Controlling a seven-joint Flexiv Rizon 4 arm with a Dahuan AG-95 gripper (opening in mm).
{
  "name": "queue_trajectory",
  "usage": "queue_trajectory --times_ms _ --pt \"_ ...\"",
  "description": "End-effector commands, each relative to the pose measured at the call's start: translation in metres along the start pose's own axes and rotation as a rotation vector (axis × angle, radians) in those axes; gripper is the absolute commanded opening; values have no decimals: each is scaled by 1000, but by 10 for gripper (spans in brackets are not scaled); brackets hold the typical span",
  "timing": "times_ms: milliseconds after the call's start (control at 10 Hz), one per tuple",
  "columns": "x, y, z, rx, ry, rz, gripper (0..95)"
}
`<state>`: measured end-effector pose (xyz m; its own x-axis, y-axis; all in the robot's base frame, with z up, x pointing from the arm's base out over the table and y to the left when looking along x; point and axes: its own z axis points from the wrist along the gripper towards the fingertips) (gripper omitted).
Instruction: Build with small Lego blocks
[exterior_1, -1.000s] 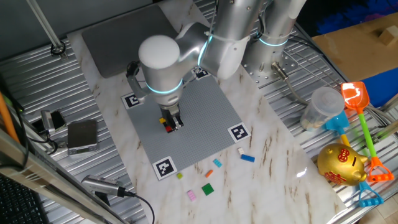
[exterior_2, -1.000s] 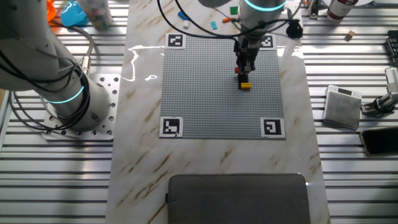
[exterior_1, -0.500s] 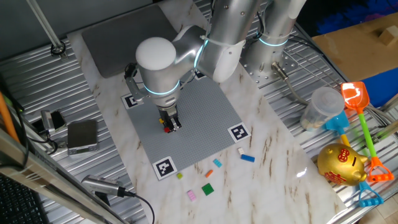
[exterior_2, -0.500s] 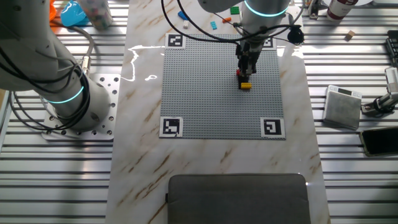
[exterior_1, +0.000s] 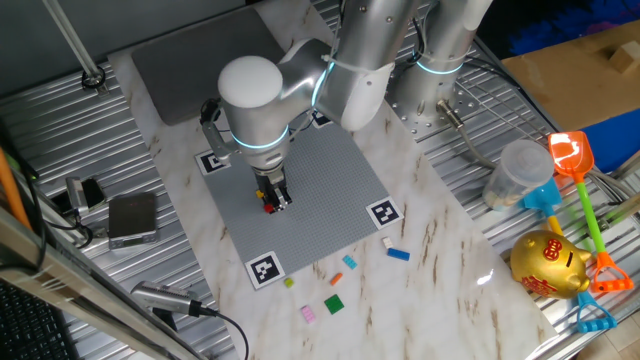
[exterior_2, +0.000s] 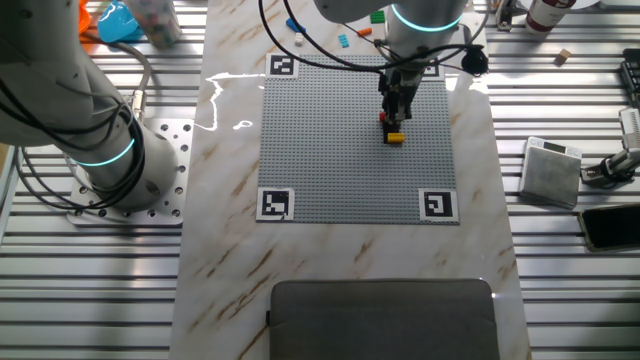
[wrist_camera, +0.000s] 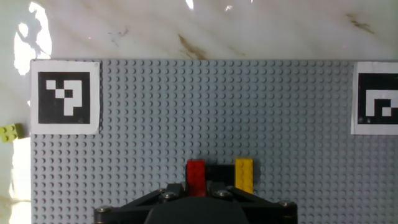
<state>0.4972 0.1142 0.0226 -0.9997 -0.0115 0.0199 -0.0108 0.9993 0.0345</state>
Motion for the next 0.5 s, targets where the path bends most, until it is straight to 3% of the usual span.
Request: queue_trajectory --times_ms 100,500 --pt "1 1 0 -13 0 -1 0" --pt "1 1 1 -20 4 -14 0"
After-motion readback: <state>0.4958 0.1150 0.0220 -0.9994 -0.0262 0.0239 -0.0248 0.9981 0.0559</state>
